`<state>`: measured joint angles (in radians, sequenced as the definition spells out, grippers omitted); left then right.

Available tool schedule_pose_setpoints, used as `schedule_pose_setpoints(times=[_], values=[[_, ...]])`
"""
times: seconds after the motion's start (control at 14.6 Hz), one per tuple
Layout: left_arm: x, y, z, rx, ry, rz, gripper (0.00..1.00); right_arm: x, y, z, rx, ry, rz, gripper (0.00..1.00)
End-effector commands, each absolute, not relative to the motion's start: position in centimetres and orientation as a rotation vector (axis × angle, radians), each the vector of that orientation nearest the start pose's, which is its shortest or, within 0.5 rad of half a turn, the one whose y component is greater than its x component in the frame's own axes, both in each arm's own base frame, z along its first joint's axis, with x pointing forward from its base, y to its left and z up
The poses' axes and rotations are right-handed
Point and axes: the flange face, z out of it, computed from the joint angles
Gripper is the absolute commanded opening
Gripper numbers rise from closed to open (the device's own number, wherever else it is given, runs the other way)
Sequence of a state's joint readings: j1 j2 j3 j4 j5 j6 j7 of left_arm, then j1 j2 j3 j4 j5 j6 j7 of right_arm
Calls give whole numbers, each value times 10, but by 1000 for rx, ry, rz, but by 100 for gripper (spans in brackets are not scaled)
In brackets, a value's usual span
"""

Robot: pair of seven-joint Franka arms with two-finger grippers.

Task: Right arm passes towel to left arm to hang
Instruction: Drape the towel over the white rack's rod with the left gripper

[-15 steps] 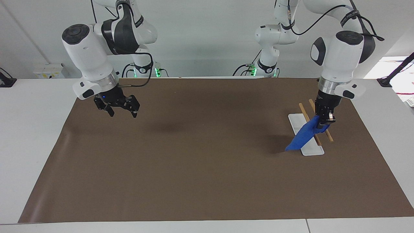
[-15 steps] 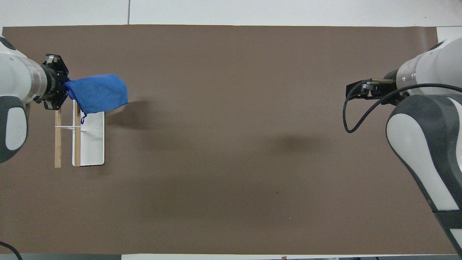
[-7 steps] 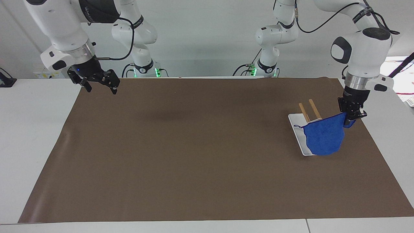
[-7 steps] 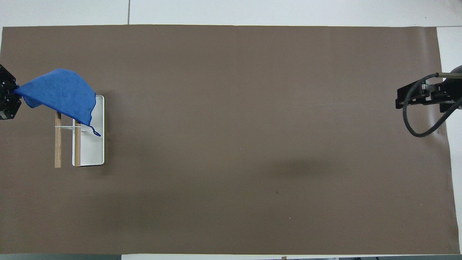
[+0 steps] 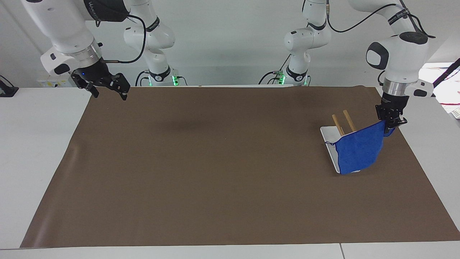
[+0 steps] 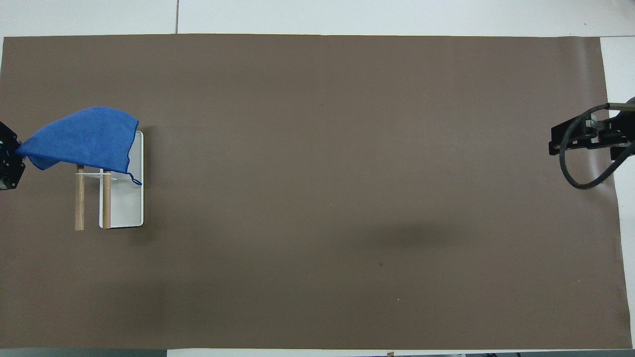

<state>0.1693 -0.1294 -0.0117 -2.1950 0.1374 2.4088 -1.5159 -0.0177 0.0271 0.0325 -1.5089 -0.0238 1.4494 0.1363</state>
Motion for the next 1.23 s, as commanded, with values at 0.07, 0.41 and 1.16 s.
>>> schedule_pose_setpoints(times=[0.07,0.41,1.16], values=[[500,74,479,2142,2071,529,0,547,-4,632,-3174,203,147,100],[493,44,488,2226,1998,506,0,546,-3,633,-3174,179,162,100],[503,-1,502,2521,1615,546,0,542,0,639,-3161,184,172,100]])
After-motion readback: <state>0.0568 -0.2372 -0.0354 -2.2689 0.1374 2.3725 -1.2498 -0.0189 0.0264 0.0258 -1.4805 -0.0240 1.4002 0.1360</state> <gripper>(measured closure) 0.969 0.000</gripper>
